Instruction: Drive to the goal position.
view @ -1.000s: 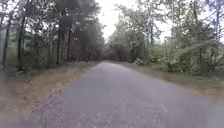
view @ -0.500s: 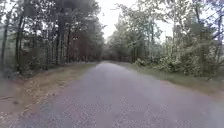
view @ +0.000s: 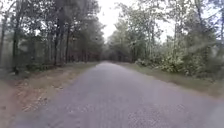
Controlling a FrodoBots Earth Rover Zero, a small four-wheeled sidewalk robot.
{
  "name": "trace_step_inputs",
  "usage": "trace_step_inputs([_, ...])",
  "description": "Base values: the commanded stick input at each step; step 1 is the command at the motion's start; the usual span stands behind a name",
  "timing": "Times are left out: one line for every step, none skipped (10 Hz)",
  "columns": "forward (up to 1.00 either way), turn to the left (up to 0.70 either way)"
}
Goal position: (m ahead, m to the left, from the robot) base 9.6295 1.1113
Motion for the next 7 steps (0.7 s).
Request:
trace_step_inputs([0.45, 0.0])
trace_step_inputs([0.45, 0.0])
trace_step_inputs([0.45, 0.0])
trace_step_inputs([0.45, 0.0])
trace_step_inputs([0.45, 0.0])
trace_step_inputs([0.45, 0.0])
trace_step_inputs([0.45, 0.0])
